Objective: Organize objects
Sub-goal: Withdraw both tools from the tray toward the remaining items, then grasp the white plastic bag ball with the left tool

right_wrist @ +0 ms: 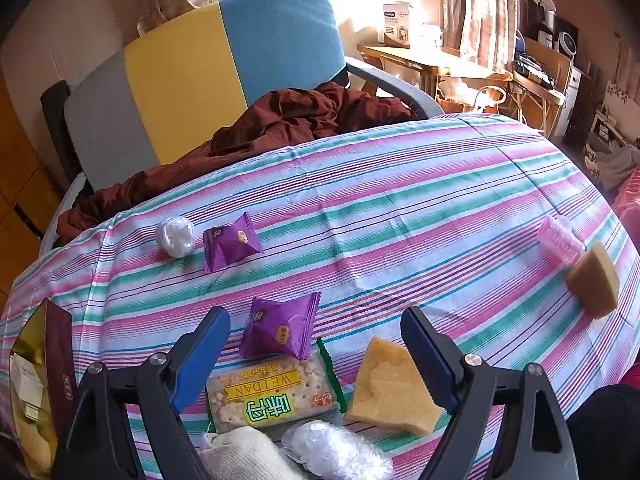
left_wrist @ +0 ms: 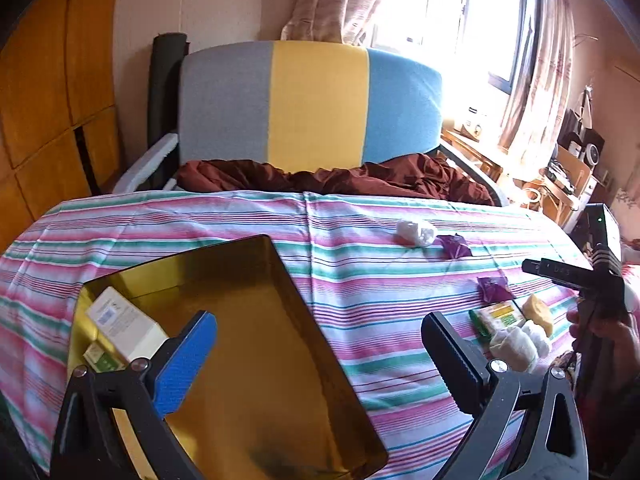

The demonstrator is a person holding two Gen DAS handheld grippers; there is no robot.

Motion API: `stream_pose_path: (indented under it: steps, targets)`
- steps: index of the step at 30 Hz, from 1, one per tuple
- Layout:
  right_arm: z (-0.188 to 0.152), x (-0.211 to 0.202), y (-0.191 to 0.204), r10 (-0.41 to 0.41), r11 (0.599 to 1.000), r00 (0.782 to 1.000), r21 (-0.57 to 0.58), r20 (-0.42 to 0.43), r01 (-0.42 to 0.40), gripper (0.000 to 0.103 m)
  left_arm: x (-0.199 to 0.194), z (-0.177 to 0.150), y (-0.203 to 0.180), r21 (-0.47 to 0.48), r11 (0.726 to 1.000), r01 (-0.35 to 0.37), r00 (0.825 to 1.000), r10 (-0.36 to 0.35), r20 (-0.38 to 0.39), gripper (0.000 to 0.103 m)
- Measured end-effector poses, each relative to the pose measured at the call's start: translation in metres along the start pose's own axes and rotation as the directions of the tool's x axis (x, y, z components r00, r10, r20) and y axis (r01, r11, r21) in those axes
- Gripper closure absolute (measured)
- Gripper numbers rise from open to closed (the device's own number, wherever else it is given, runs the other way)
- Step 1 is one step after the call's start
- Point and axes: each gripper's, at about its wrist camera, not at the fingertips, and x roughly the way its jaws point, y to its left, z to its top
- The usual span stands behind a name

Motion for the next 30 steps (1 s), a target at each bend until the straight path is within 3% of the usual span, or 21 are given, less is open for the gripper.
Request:
stream_pose_path:
  steps: [5, 13, 19, 30]
  targets:
    - [-0.001, 0.001, 0.004, 0.026, 1.000, 1.000, -0.010, -0.015, -0.026, 0.014, 0.041, 0.025, -0.037, 0.005, 0.995, 0.097, 0.992, -0.096, -0.078, 0.000]
    - [-0.001, 0.003, 0.005, 0.063, 0.998, 0.997, -0.008, -0.034, -0.063, 0.014, 0.120, 0.062, -0.079, 0.019, 0.993, 0.114, 0.977, -0.109, -0.183, 0.000]
    - [-0.001, 0.002, 0.009, 0.084, 0.996, 0.996, -0.023, -0.040, -0.085, 0.014, 0.186, 0.085, -0.097, -0.100, 0.987, 0.124, 0.952, -0.147, -0.268, 0.000]
    - [0.000, 0.007, 0.006, 0.117, 0.993, 0.991, -0.003, -0.066, -0.118, 0.014, 0.278, 0.111, -0.112, -0.241, 0.967, 0.083, 0.938, -0.158, -0.308, 0.002]
